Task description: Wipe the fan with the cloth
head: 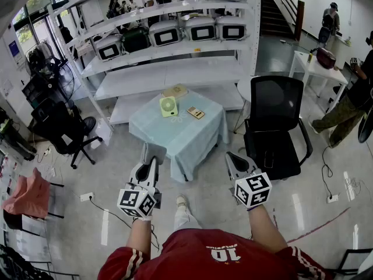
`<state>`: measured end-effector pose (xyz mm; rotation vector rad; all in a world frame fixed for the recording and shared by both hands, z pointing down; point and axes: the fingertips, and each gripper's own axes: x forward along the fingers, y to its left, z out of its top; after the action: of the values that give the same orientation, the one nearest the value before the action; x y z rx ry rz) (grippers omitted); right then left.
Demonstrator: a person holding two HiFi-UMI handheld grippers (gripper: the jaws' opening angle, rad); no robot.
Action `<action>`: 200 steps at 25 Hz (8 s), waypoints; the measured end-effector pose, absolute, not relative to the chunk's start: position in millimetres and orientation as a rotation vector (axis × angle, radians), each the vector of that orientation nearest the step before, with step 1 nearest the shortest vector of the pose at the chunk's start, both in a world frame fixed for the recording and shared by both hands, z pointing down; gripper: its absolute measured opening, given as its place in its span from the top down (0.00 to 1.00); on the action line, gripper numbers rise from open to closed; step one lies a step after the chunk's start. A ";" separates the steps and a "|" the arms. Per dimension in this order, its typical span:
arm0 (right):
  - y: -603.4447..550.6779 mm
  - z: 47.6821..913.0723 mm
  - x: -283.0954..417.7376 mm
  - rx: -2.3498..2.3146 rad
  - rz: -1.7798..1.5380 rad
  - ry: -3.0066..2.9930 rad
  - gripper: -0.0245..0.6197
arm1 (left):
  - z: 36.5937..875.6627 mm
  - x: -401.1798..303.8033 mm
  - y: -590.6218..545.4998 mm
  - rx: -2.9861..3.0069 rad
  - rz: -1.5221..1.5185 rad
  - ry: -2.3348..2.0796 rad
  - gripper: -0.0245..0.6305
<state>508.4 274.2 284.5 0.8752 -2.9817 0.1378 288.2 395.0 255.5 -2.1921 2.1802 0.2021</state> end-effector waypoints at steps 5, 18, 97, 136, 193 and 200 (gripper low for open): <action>280.0 288.2 500.0 0.838 0.172 -2.986 0.96 | 264.3 279.5 409.7 -2.208 0.160 2.189 0.93; 271.3 290.4 470.4 0.797 0.207 -3.010 0.96 | 271.6 237.2 421.6 -2.161 0.202 2.263 0.93; -86.6 320.1 101.8 0.904 0.309 -2.871 0.95 | 330.1 -45.8 -30.4 -2.787 -0.034 1.779 0.93; -145.8 426.5 27.1 1.220 0.507 -2.665 0.95 | 478.1 -91.9 -131.0 -3.225 -0.309 1.521 0.92; -184.9 538.1 25.7 1.121 0.690 -2.511 0.96 | 646.3 -102.7 -252.8 -3.273 -0.759 1.732 0.92; -182.5 535.8 27.2 1.109 0.666 -2.504 0.96 | 646.0 -107.4 -254.6 -3.247 -0.778 1.739 0.92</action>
<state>27.2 -182.5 535.8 1.1091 -2.5038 0.6655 -107.4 -254.6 646.0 -3.2465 1.7394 -0.7776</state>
